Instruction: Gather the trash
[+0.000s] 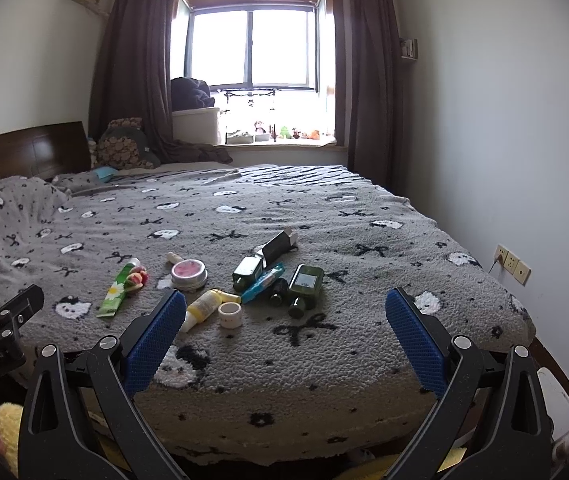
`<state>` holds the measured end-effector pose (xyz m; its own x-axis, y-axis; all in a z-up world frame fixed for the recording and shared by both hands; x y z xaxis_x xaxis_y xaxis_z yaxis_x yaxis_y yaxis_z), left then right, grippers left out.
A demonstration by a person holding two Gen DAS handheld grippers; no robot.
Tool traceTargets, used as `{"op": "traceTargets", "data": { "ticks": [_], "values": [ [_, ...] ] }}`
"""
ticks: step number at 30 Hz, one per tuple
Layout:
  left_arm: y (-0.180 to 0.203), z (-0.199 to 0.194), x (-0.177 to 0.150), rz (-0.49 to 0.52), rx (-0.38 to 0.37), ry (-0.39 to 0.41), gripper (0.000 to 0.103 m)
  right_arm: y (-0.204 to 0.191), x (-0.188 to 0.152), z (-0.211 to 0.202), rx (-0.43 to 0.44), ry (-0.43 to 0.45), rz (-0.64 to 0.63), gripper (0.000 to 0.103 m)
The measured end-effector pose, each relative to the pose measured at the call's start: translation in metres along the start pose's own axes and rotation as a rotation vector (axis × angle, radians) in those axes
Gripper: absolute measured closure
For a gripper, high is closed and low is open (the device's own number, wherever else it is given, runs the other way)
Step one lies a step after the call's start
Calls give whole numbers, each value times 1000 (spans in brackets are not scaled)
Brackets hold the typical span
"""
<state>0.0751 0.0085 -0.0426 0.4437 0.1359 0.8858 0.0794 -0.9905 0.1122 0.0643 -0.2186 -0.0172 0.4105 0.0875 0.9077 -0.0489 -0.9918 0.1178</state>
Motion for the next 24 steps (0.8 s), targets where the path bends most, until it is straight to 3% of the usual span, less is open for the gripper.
{"op": "traceTargets", "data": {
  "ticks": [8,15,21,24],
  "values": [
    [-4,43,-17,26,-5,-85,8,9,-21,39,14,-81,32,3],
    [-28,87,-20,7,33,-156,8,2,-36,82,80,-132,90,3],
    [-40,133,-23,41,55,-223,13,-21,-43,120,143,-186,17,3],
    [-44,161,-30,59,57,-281,14,-29,-48,141,173,-231,45,3]
  ]
}}
Point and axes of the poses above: each gripper's, at about its wrist camera, not at the fingertips, and z roughly the way its jaws point, y to its right, x to its top, the point moved 7 cm from there along z, roughly the way its jaws point, and after that the axes turned 8 degrees about -z, right-handed, at the moved point
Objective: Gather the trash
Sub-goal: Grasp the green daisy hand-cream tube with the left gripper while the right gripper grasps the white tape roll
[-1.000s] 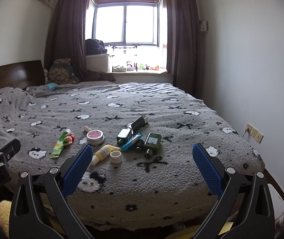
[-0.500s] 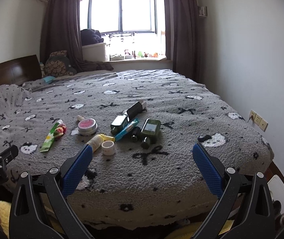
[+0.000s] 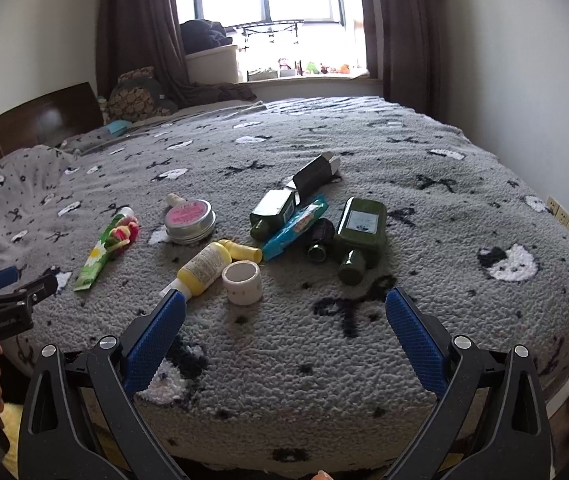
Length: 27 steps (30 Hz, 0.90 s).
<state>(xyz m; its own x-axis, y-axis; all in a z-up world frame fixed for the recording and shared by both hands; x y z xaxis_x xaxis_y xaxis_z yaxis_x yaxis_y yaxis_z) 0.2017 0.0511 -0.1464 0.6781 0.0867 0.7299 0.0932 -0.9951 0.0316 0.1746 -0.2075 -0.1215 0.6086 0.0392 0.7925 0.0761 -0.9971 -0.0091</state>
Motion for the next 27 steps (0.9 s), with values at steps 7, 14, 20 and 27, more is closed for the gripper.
{"op": "traceTargets", "data": {
  "ticks": [7,14,20,27],
  "values": [
    [-13,52,8,-16,-11,-79,18,-14,-6,51,66,-91,-28,23],
    [-13,94,21,-4,-31,-156,33,-25,0,78,102,-111,-50,35],
    [-16,124,29,-11,-26,-197,34,-25,3,98,88,-130,-65,36],
    [-8,147,45,-7,-25,-204,32,-28,7,119,84,-143,-80,44]
  ]
}}
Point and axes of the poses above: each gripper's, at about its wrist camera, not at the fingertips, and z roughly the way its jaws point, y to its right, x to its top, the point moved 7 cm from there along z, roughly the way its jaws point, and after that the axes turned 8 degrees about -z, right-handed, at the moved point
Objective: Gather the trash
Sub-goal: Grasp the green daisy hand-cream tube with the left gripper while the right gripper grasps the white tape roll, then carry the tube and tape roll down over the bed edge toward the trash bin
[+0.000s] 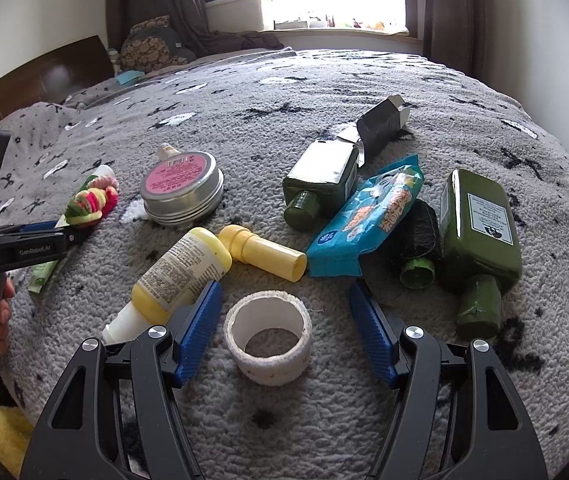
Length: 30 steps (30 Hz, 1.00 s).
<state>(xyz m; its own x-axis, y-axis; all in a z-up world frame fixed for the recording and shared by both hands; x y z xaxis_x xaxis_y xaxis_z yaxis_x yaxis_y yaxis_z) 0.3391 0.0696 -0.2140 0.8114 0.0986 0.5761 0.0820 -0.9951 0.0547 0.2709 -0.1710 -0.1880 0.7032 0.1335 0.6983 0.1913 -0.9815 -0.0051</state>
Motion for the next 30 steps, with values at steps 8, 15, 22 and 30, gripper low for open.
{"op": "traceTargets", "data": {
  "ticks": [8,15,22,30],
  "values": [
    [3,-4,0,14,-11,-3,60,4,4,-2,-1,5,-8,69],
    [5,-25,-18,13,-25,-3,64,9,0,-24,-13,24,-5,69],
    [4,-58,-52,14,-48,22,64,11,-11,-54,-3,51,-11,69],
    [24,-127,-85,40,-82,120,64,11,-17,-112,-10,134,-18,70]
  ]
}}
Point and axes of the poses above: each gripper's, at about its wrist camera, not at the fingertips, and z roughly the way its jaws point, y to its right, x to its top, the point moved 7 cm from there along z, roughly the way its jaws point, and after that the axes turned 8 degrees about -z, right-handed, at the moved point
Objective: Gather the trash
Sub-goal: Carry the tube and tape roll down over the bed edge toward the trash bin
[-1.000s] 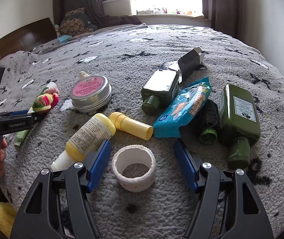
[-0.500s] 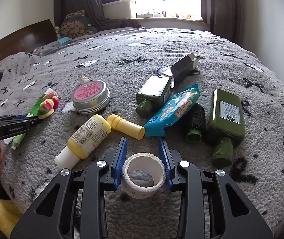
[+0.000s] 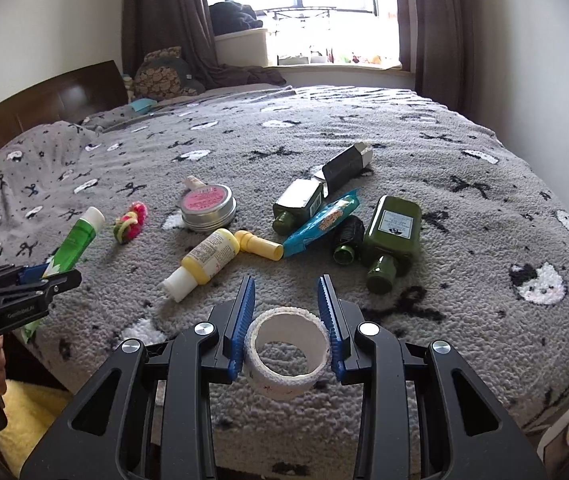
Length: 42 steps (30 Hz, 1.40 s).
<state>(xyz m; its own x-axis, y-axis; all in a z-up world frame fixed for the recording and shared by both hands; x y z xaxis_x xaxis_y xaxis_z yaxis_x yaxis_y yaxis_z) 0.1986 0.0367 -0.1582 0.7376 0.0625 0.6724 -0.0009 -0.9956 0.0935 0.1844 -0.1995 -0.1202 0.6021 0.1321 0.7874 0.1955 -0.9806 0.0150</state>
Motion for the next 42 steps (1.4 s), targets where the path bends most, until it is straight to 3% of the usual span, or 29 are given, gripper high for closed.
{"op": "traceTargets", "data": {
  "ticks": [11,21,30,42],
  "values": [
    [48,-102,-17,59,-75,156,64,2,0,-84,-18,121,-16,70],
    [73,-149,-54,105,-143,200,64,-7,-15,-134,-30,174,-45,69],
    [76,-142,-95,117,-173,117,64,-21,-48,-132,-26,102,-80,69],
    [76,-87,-173,129,-191,-129,64,-45,-110,-85,45,-83,-100,70]
  ]
}}
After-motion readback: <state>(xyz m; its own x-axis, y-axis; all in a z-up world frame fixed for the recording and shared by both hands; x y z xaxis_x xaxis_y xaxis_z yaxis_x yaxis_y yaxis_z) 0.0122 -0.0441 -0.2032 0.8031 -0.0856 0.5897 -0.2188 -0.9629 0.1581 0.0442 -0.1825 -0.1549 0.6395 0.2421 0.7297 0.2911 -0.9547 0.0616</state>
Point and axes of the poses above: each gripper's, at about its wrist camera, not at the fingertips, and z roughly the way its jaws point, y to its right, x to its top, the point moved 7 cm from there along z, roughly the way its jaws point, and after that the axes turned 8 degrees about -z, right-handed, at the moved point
